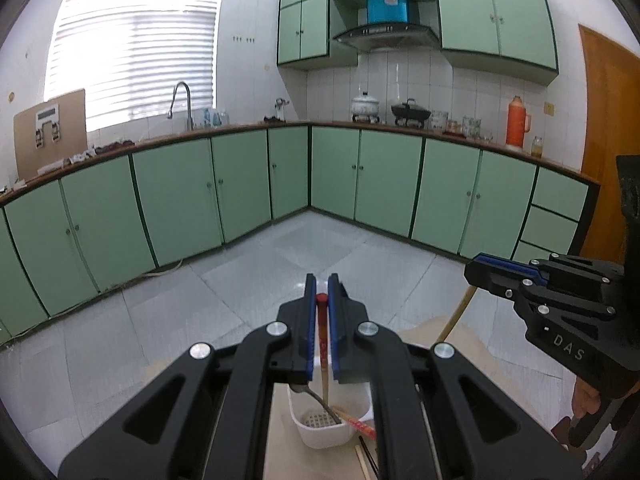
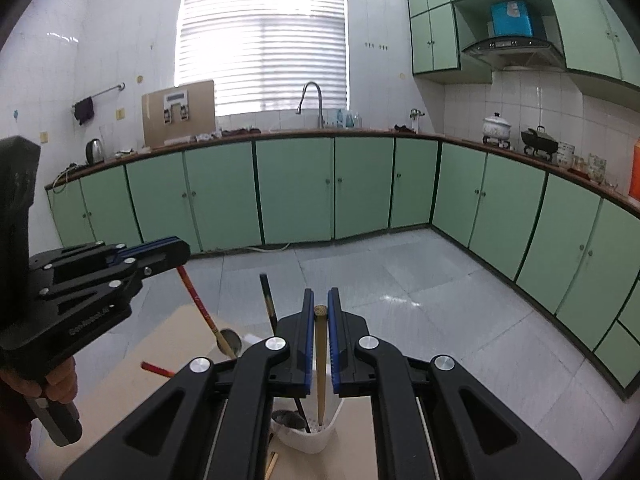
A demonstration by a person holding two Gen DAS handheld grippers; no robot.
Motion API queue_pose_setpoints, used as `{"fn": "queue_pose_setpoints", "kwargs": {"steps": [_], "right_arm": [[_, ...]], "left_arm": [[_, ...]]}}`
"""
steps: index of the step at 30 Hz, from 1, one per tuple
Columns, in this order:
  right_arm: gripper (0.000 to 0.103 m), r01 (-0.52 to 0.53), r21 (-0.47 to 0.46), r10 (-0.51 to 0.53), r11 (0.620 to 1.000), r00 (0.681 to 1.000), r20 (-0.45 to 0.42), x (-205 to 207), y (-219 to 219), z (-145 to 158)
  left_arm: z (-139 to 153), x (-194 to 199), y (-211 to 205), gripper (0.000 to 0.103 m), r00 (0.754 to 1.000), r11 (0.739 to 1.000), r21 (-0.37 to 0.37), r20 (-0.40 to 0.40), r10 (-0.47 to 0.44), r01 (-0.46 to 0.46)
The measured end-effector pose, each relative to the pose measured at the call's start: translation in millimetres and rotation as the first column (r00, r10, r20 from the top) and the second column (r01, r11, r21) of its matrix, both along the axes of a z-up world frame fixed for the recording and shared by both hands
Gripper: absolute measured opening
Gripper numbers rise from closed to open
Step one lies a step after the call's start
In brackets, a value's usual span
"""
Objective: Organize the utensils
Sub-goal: 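Lower both chopsticks into the white holder and open both tools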
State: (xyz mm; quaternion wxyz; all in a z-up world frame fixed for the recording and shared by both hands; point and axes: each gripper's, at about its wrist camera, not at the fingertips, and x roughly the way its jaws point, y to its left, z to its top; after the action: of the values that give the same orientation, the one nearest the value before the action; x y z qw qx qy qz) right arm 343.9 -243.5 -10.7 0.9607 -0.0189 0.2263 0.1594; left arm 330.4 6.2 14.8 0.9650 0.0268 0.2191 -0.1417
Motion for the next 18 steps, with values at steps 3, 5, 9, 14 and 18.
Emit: {"fn": "queue_pose_setpoints", "kwargs": {"steps": [3, 5, 9, 14, 18], "right_arm": [[0.007, 0.000, -0.001, 0.000, 1.000, 1.000, -0.016, 0, 1, -7], [0.007, 0.006, 0.000, -0.006, 1.000, 1.000, -0.017, -1, -1, -9], [0.008, 0.024, 0.010, -0.024, 1.000, 0.999, -0.030, -1, -7, -10], [0.022, 0.041, 0.023, -0.040, 0.999, 0.999, -0.027, -9, -16, -9], [0.051, 0.068, 0.059, -0.068, 0.996, 0.998, -0.018, -21, -30, -5]], "left_arm": [[-8, 2, 2, 0.006, 1.000, 1.000, 0.000, -0.016, 0.000, 0.000], [-11, 3, 4, 0.006, 1.000, 1.000, 0.002, -0.023, 0.001, -0.001], [-14, 4, 8, 0.014, 0.999, 1.000, -0.001, -0.035, 0.007, -0.007], [-8, -4, 23, 0.049, 0.999, 0.998, -0.055, -0.031, 0.023, -0.025], [-6, -20, 36, 0.061, 0.999, 0.997, -0.062, -0.011, 0.049, -0.050]]}}
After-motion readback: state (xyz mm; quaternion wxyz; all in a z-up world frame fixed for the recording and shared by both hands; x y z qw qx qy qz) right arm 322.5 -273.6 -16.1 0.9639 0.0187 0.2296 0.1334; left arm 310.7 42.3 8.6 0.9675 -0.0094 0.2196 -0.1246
